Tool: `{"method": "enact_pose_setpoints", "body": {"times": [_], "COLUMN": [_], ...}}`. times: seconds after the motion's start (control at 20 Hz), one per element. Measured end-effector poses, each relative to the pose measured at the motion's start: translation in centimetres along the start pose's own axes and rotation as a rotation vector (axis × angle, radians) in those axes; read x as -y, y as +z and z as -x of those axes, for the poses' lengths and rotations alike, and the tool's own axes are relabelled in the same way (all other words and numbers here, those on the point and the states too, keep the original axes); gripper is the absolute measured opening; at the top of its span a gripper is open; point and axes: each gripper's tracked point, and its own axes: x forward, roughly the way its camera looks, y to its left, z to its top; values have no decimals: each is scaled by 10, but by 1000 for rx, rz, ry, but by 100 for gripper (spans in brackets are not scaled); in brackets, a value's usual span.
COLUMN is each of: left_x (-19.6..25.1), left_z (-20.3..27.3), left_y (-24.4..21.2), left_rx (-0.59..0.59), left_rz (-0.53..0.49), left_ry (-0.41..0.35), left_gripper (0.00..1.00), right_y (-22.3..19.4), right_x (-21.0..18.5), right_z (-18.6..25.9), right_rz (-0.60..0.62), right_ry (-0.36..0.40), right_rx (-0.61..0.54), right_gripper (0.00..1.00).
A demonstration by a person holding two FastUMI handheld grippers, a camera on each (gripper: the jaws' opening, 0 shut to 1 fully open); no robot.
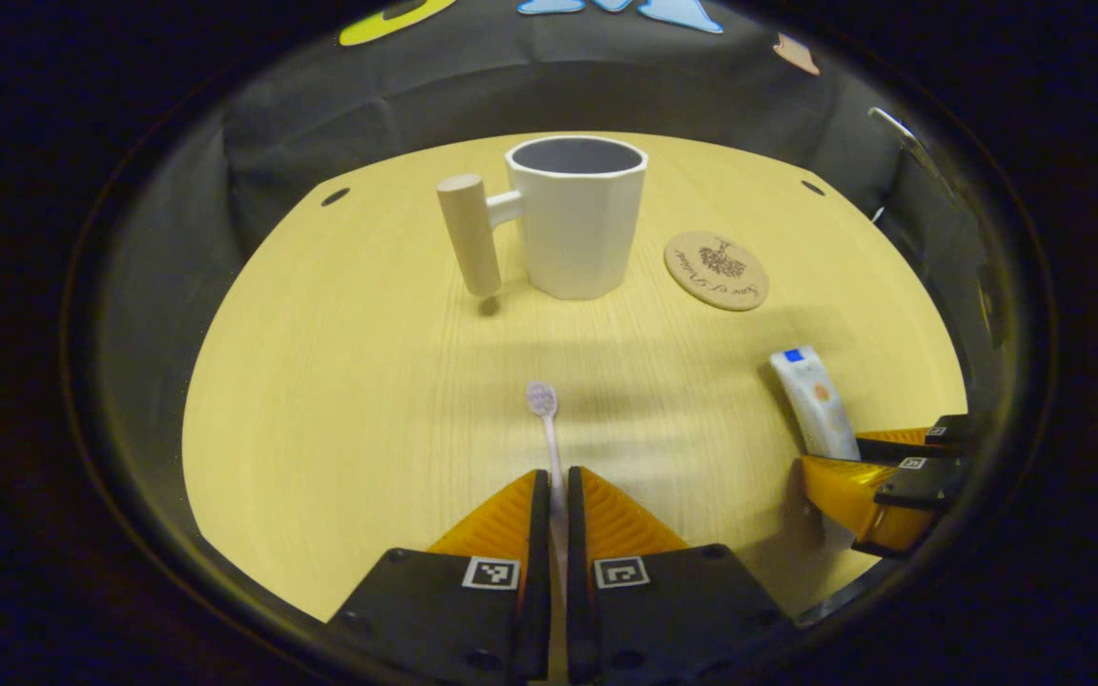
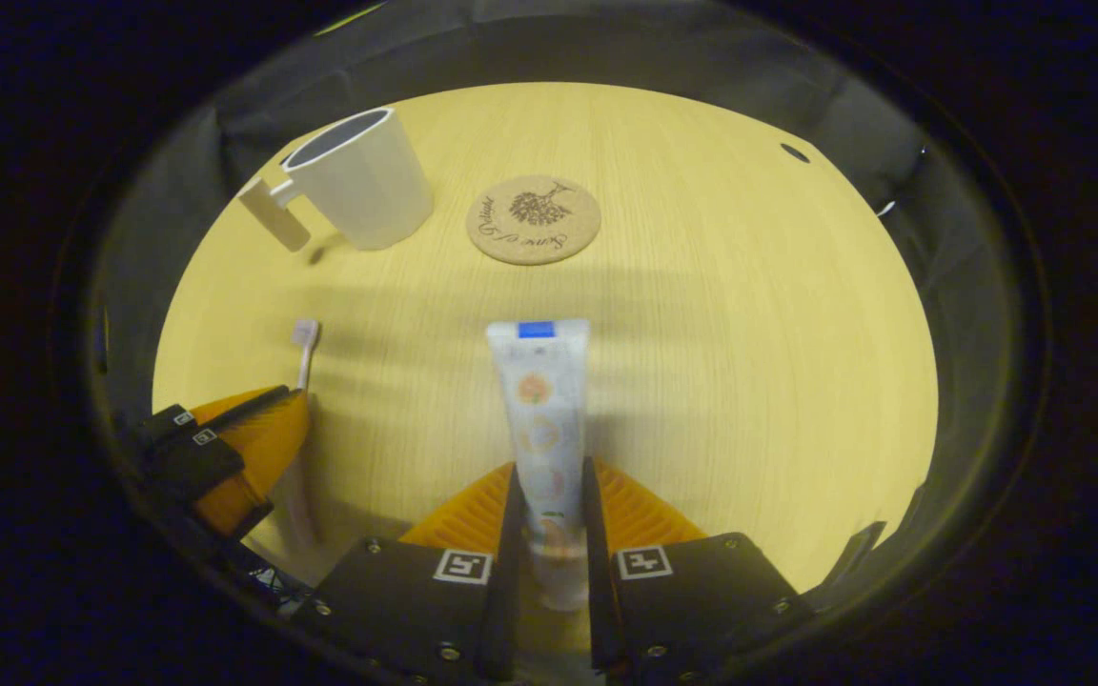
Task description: Put the toothbrush and toothpaste on the desktop into the cup, then pick up the cup and place it on the coaster on the desktop.
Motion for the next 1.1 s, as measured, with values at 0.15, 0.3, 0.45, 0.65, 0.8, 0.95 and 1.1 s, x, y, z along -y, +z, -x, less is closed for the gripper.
{"method": "enact_pose_setpoints", "body": {"times": [0.15, 0.3, 0.45, 0.65, 0.8, 0.95, 1.1], "left_x": [-1, 0, 2, -1, -3, -6, -13], "left_z": [-1, -1, 2, 19, 58, 94, 122], "left_y": [1, 4, 6, 36, 70, 116, 165], "left_rx": [-4, 3, 16, 95, 179, 274, 368], "left_rz": [3, 10, 31, 65, 102, 133, 162], "left_ry": [2, -9, -44, -67, -96, -117, -136], "left_gripper": [14, 7, 7, 7, 7, 7, 7], "right_y": [-1, 4, 3, 9, 21, 33, 42], "right_x": [-7, -8, -8, -6, 0, 4, 4], "right_z": [4, 1, 2, 9, 22, 32, 34], "right_rz": [-9, -39, -62, -108, -131, -144, -155], "right_ry": [44, 68, 86, 108, 120, 125, 130], "right_rx": [-14, 24, 19, 34, 63, 88, 102], "right_gripper": [17, 6, 6, 6, 6, 6, 6]}}
